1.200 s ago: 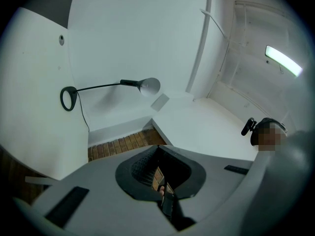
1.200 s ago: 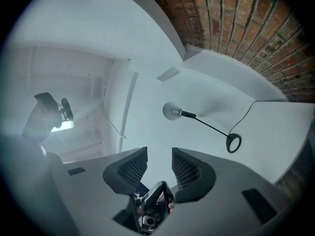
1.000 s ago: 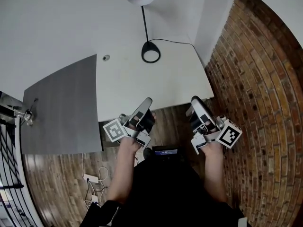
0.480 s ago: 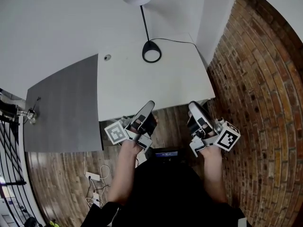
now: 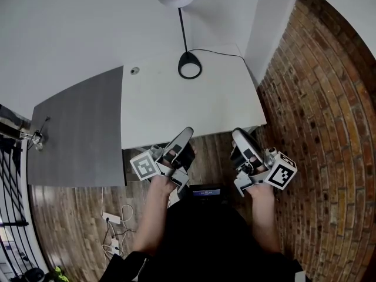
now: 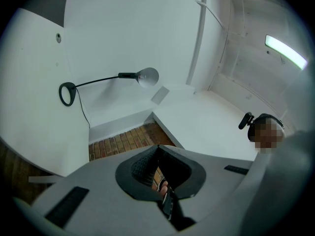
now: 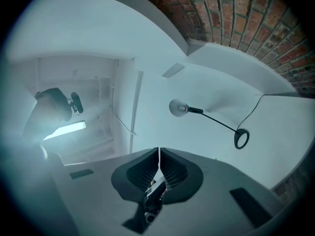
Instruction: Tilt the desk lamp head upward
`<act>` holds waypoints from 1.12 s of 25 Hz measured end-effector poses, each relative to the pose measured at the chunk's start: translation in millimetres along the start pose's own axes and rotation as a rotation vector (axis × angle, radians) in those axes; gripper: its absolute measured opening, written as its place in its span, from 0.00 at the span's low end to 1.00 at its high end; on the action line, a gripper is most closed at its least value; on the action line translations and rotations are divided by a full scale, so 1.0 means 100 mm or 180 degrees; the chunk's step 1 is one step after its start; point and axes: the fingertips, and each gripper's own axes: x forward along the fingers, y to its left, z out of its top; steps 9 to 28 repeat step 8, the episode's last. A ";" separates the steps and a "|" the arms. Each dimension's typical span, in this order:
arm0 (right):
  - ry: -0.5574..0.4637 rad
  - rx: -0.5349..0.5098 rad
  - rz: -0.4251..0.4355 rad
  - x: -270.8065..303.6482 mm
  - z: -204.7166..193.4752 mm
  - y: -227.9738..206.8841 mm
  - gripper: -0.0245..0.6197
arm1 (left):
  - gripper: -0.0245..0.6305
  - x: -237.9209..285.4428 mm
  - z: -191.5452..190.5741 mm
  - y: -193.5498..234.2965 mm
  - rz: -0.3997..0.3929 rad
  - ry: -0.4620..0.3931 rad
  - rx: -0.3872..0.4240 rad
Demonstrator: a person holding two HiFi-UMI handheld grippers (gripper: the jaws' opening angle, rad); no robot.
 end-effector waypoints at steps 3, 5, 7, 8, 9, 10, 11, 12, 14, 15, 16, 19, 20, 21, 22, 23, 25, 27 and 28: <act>0.0001 -0.0012 0.0014 -0.02 0.00 0.02 0.07 | 0.06 0.01 -0.04 -0.01 -0.0007 0.0020 -0.0003; -0.0001 -0.0012 0.0021 -0.05 0.01 0.04 0.07 | 0.06 0.03 -0.07 -0.02 -0.0008 0.0030 -0.0008; -0.0005 -0.0012 0.0028 -0.07 0.03 0.05 0.07 | 0.06 0.06 -0.10 -0.03 -0.0008 0.0039 -0.0013; -0.0007 -0.0012 0.0032 -0.09 0.04 0.05 0.07 | 0.06 0.07 -0.12 -0.04 -0.0009 0.0044 -0.0015; -0.0007 -0.0012 0.0032 -0.09 0.04 0.05 0.07 | 0.06 0.07 -0.12 -0.04 -0.0009 0.0044 -0.0015; -0.0007 -0.0012 0.0032 -0.09 0.04 0.05 0.07 | 0.06 0.07 -0.12 -0.04 -0.0009 0.0044 -0.0015; -0.0007 -0.0012 0.0032 -0.09 0.04 0.05 0.07 | 0.06 0.07 -0.12 -0.04 -0.0009 0.0044 -0.0015; -0.0007 -0.0012 0.0032 -0.09 0.04 0.05 0.07 | 0.06 0.07 -0.12 -0.04 -0.0009 0.0044 -0.0015; -0.0007 -0.0012 0.0032 -0.09 0.04 0.05 0.07 | 0.06 0.07 -0.12 -0.04 -0.0009 0.0044 -0.0015; -0.0007 -0.0012 0.0032 -0.09 0.04 0.05 0.07 | 0.06 0.07 -0.12 -0.04 -0.0009 0.0044 -0.0015; -0.0007 -0.0012 0.0032 -0.09 0.04 0.05 0.07 | 0.06 0.07 -0.12 -0.04 -0.0009 0.0044 -0.0015; -0.0007 -0.0012 0.0032 -0.09 0.04 0.05 0.07 | 0.06 0.07 -0.12 -0.04 -0.0009 0.0044 -0.0015; -0.0007 -0.0012 0.0032 -0.09 0.04 0.05 0.07 | 0.06 0.07 -0.12 -0.04 -0.0009 0.0044 -0.0015; -0.0007 -0.0012 0.0032 -0.09 0.04 0.05 0.07 | 0.06 0.07 -0.12 -0.04 -0.0009 0.0044 -0.0015; -0.0007 -0.0012 0.0032 -0.09 0.04 0.05 0.07 | 0.06 0.07 -0.12 -0.04 -0.0009 0.0044 -0.0015; -0.0007 -0.0012 0.0032 -0.09 0.04 0.05 0.07 | 0.06 0.07 -0.12 -0.04 -0.0009 0.0044 -0.0015; -0.0007 -0.0012 0.0032 -0.09 0.04 0.05 0.07 | 0.06 0.07 -0.12 -0.04 -0.0009 0.0044 -0.0015; -0.0007 -0.0012 0.0032 -0.09 0.04 0.05 0.07 | 0.06 0.07 -0.12 -0.04 -0.0009 0.0044 -0.0015; -0.0007 -0.0012 0.0032 -0.09 0.04 0.05 0.07 | 0.06 0.07 -0.12 -0.04 -0.0009 0.0044 -0.0015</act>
